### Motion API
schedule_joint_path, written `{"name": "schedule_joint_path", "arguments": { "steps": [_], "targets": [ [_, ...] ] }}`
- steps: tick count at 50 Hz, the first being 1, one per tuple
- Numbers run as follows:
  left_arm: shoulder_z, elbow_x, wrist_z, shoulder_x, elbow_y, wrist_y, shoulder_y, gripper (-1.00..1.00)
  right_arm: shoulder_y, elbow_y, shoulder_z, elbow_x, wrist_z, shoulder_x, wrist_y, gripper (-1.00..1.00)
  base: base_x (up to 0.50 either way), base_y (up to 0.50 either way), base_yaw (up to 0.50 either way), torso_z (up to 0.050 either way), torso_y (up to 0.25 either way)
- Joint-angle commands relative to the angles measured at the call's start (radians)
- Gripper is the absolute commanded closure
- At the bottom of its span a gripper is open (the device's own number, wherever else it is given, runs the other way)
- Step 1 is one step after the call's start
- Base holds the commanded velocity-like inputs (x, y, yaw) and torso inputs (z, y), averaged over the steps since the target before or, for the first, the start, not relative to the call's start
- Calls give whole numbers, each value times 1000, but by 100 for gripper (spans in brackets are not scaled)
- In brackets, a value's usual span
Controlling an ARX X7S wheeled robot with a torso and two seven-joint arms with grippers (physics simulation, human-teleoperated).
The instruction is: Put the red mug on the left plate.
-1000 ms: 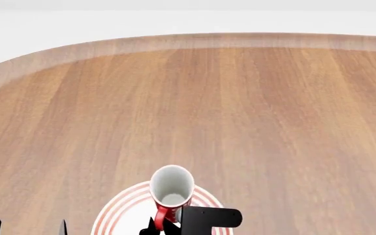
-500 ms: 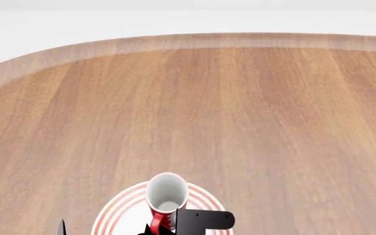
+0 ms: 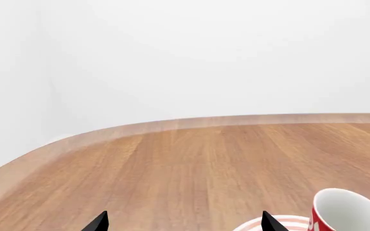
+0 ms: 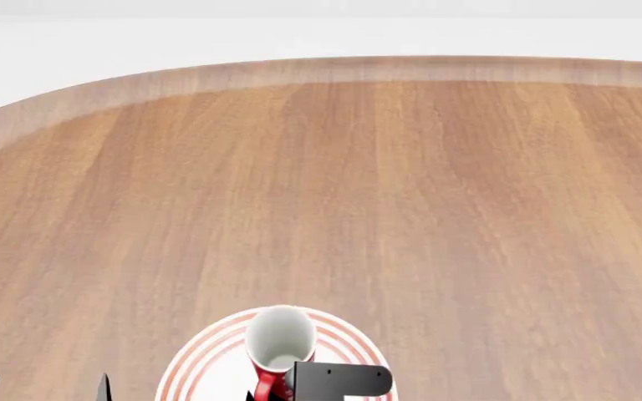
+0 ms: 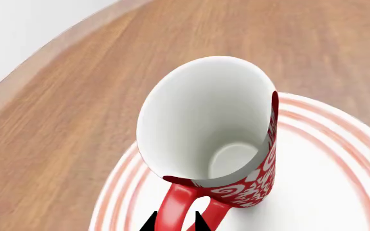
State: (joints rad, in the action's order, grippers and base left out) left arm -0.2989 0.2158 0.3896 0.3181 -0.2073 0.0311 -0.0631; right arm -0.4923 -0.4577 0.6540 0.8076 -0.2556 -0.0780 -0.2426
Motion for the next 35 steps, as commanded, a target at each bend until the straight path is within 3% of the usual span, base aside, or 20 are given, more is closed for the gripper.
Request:
{"name": "schedule_joint_path", "arguments": {
  "steps": [1, 35],
  "targets": [
    [-2, 2, 3, 4, 0, 2, 1, -100, -20, -54, 10, -13, 17, 17, 18, 100, 0, 0, 0, 0, 0],
    [-11, 5, 12, 7, 5, 6, 4, -100, -46, -146, 55, 14, 35, 33, 60, 100, 1, 0, 0, 0, 0]
  ]
}}
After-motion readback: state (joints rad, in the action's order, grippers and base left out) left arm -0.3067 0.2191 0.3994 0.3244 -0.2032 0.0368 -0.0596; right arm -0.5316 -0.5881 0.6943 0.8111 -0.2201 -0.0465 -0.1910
